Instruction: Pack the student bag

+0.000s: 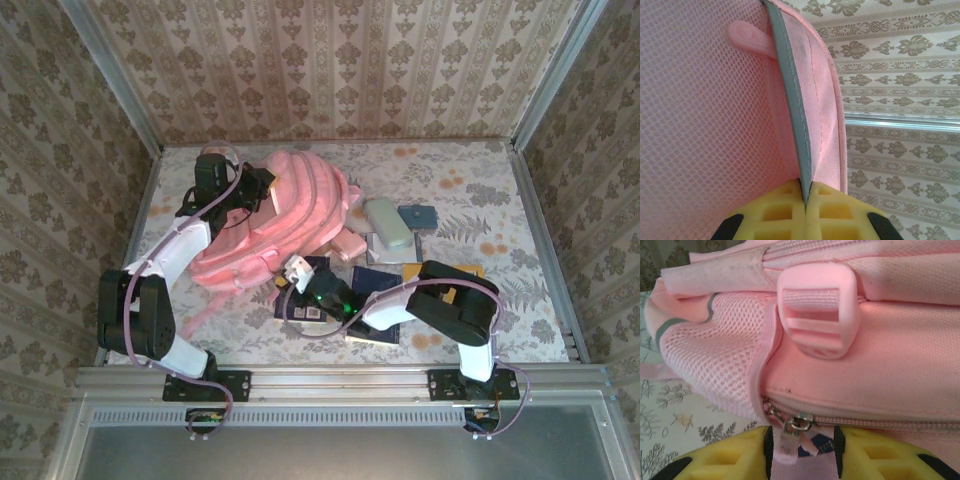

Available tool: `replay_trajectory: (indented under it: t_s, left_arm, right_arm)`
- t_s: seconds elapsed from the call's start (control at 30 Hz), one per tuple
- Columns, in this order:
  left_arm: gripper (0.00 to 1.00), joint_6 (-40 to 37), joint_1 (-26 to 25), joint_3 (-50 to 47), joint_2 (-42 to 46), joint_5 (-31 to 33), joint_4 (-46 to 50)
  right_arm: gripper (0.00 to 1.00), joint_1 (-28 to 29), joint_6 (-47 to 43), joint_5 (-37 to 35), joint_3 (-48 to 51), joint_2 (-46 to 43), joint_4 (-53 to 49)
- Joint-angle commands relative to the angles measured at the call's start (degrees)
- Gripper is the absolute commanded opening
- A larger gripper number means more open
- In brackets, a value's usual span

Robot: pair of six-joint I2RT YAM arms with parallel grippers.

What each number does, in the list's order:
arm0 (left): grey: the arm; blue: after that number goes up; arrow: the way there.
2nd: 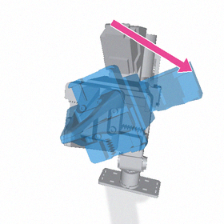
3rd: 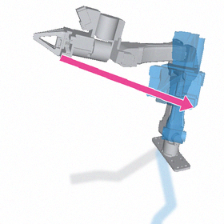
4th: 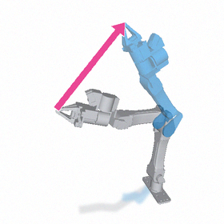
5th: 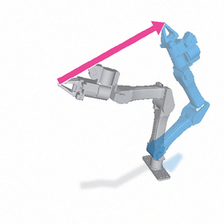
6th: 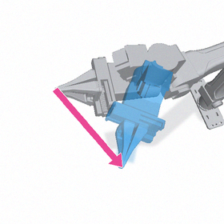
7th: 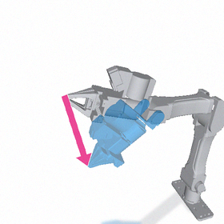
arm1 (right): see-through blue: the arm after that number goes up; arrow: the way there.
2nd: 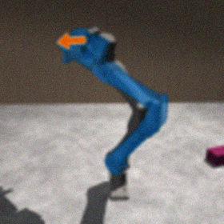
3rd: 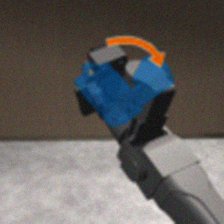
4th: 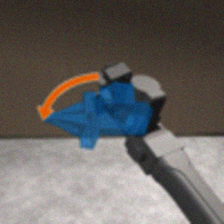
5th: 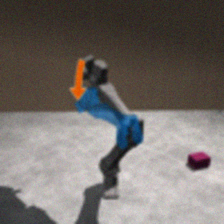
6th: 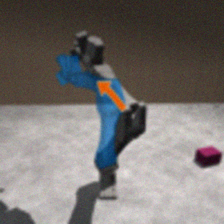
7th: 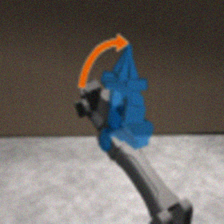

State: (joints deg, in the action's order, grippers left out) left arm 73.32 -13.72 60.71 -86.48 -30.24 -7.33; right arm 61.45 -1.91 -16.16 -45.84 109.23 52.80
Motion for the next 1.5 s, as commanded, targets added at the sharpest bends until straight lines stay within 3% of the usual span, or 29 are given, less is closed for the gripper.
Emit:
replay_trajectory:
  t_s: [0.0, 0.13, 0.3, 0.53, 0.63, 0.73, 1.3, 1.47]
  left_arm:
    - [0.00, 1.48, 0.62, 0.80, 2.78, -0.61, -6.00]
    - [0.00, 1.74, 0.87, 1.21, 2.51, -0.78, -6.02]
    - [0.00, 1.83, 1.03, 1.44, 2.10, -0.74, -5.76]
    - [0.00, 1.93, 1.20, 1.18, 2.12, -0.50, -5.69]
    - [0.00, 1.74, 1.25, 1.00, 2.19, -0.47, -5.71]
    - [0.00, 1.48, 1.29, 0.58, 2.28, -0.44, -5.54]
    - [0.00, -3.97, 2.38, -1.14, 4.80, -1.27, -1.13]
    - [0.00, -7.83, 2.62, -0.25, 5.63, -1.38, 2.06]
  right_arm:
    - [0.39, 0.52, 2.29, -1.93, -2.52, 2.52, 2.52]
    - [0.37, 0.51, 4.25, -2.30, -3.63, 4.52, 1.96]
    - [0.25, 0.62, 6.33, -3.27, -3.99, 5.49, 0.85]
    - [0.24, 1.21, 8.41, -3.53, -3.72, 6.21, 0.53]
    - [0.09, 1.23, 8.29, -3.52, -3.75, 6.02, 0.35]
    - [0.00, 1.22, 7.64, -3.91, -3.53, 5.28, 0.22]
    - [0.00, -0.05, 5.63, -8.35, 0.80, -1.28, -3.69]
    - [0.00, -1.45, 5.99, -6.82, 1.79, -3.47, -6.26]
